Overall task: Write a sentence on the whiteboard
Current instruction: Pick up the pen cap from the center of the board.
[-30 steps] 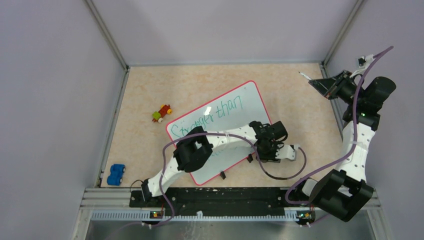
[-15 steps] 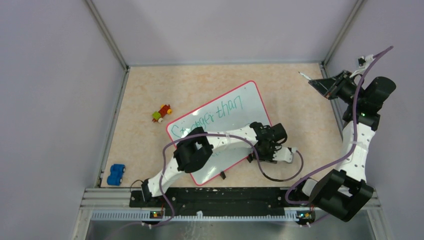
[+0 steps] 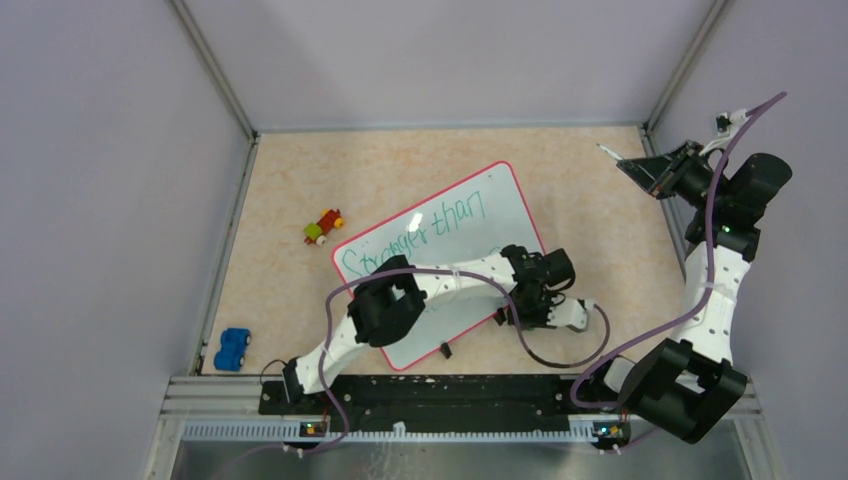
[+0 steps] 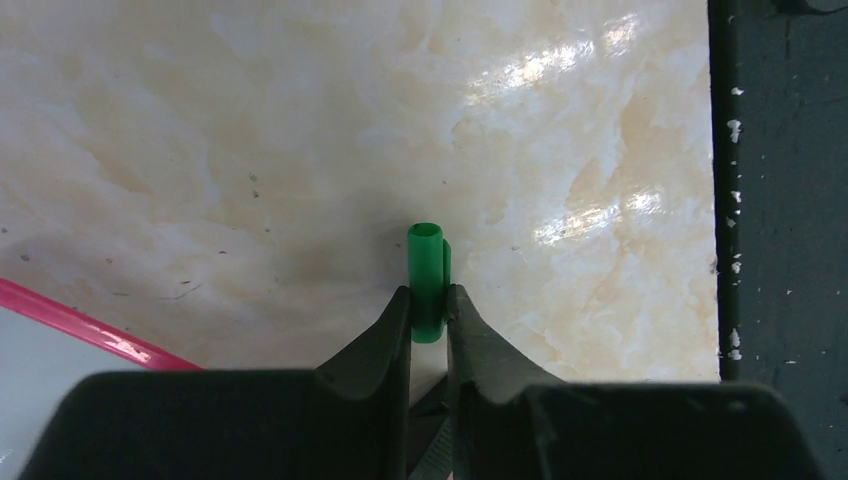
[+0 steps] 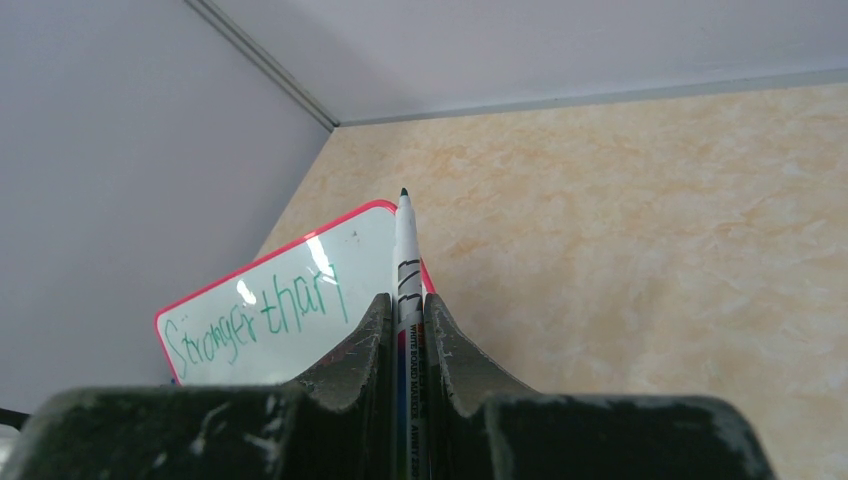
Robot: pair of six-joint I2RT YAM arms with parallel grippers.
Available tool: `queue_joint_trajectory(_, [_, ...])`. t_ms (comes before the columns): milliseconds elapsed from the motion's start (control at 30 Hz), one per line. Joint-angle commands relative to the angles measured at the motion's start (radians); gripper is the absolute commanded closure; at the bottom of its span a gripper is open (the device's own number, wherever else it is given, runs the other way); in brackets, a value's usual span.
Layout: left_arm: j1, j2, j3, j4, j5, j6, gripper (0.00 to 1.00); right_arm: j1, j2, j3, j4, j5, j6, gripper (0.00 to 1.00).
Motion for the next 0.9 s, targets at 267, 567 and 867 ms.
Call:
queue_joint_trajectory(267, [-0.005, -0.164, -0.011, 0.067, 0.061, -0.094, 1.0, -0.01, -0.021, 0.008, 0.121, -0.03, 0.076, 1.0])
queue_joint_trajectory(567, [-0.003, -0.351, -0.106, 0.095, -0.004, -0.139, 1.0, -0.011, 0.0, 0.028, 0.218, -0.049, 0.183, 1.0])
queue_joint_trajectory(867, [0.14, -0.561, -0.215, 0.102, -0.069, -0.16, 1.0, 0.047, 0.019, 0.052, 0.08, -0.085, 0.089, 1.0])
